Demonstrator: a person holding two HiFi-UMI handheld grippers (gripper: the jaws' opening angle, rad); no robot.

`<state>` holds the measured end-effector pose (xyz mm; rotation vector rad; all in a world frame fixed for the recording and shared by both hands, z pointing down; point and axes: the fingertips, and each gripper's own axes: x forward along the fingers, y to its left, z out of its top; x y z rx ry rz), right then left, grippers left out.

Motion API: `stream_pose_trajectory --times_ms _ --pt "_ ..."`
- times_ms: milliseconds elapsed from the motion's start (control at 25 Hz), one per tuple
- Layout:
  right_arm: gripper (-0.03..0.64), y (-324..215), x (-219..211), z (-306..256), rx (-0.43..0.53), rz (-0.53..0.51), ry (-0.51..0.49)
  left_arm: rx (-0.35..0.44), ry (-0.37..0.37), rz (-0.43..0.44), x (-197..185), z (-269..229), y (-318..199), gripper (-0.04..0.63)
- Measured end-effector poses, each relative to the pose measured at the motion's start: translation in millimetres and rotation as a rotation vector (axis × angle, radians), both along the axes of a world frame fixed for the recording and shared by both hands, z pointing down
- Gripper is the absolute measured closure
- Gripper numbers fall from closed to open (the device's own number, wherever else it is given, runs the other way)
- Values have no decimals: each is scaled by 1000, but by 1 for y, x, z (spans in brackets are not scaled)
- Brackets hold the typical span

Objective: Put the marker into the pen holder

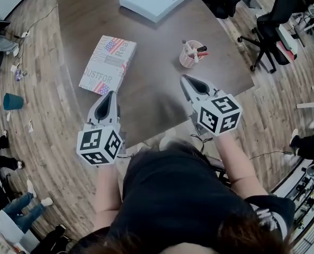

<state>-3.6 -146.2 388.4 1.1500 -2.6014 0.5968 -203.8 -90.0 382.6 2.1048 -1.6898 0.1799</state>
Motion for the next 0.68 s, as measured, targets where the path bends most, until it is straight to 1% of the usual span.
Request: stream_pose_trajectory --times_ms 200,680 --pt "598 -2 -1 0 3 4 2 -1 3 4 1 0 -2 568" --pt "598 -6 -9 0 5 -23 10 5 15 4 5 -3 -8 568"
